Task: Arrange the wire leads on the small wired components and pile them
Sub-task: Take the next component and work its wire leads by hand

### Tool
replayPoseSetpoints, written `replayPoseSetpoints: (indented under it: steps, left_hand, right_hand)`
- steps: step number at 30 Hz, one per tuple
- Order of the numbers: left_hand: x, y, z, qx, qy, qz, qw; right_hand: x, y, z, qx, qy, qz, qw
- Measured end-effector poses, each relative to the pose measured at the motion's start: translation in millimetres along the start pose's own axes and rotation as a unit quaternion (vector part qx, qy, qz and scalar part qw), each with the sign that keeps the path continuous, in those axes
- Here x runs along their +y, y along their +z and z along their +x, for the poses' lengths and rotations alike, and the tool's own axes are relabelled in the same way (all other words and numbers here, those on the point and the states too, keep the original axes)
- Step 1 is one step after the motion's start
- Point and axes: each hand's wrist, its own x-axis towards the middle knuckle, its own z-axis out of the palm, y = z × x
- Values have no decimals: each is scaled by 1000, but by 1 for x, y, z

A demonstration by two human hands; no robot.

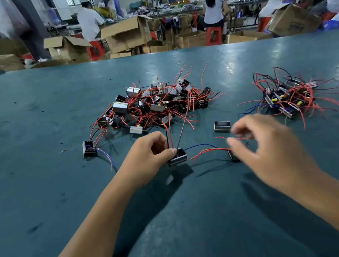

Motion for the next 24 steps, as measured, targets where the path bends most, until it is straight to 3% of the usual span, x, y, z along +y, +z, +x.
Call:
replayPoseSetpoints:
  steps: [5,13,18,21,24]
  left_hand:
    - [8,2,-5,-8,-7,-140,990]
    - [17,-10,-10,-70,-19,-336,939]
    - [17,-14,-13,-100,12,-335,937]
    - [15,-16,-13,-117,21,-324,939]
    - [12,-23,-13,-171,40,-240,955]
  right_hand:
    - [-40,43,6,-138,-31,24,990]
    - [-42,55,15,-121,-55,103,986]
    - [-44,51,6,-134,-43,231,963]
    - [-42,52,6,-129,-39,237,962]
    - [-36,51,7,-193,-36,233,953]
